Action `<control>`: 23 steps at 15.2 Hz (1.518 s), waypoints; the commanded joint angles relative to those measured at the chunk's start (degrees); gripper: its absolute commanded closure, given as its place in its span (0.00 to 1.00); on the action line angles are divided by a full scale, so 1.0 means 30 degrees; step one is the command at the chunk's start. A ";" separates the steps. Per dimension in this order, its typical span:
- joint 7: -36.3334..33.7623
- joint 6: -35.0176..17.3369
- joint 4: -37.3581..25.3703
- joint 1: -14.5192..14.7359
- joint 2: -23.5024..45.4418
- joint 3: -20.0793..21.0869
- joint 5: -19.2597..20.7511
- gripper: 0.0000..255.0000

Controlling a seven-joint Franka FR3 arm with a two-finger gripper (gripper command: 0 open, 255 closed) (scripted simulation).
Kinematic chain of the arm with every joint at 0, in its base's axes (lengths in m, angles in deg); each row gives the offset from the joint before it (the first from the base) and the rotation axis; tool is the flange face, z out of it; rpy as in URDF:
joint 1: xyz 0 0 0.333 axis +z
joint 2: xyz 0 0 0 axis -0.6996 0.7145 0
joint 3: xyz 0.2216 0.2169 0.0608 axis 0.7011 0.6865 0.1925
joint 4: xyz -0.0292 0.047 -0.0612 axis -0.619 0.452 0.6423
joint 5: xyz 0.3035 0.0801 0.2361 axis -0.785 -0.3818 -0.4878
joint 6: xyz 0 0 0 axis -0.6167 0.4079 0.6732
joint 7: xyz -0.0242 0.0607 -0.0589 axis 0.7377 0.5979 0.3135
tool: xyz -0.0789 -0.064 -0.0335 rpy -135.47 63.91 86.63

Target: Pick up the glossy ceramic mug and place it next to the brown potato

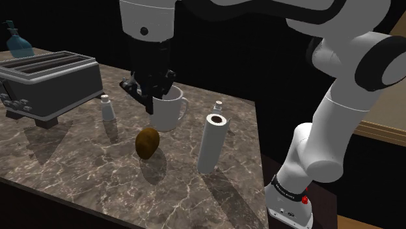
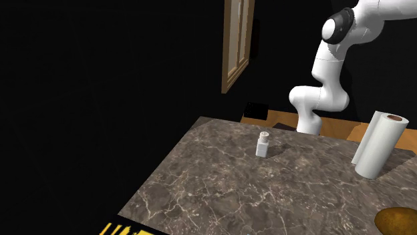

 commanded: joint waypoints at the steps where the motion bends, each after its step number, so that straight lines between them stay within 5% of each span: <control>1: -0.1195 0.0458 -0.1725 0.0679 0.1547 0.0564 0.0731 1.00; 5: -0.2934 0.1480 -0.4718 0.2221 0.4026 0.1177 0.2022 1.00; 23: -0.3084 -0.3589 0.1265 0.1516 0.2977 0.0991 0.1510 1.00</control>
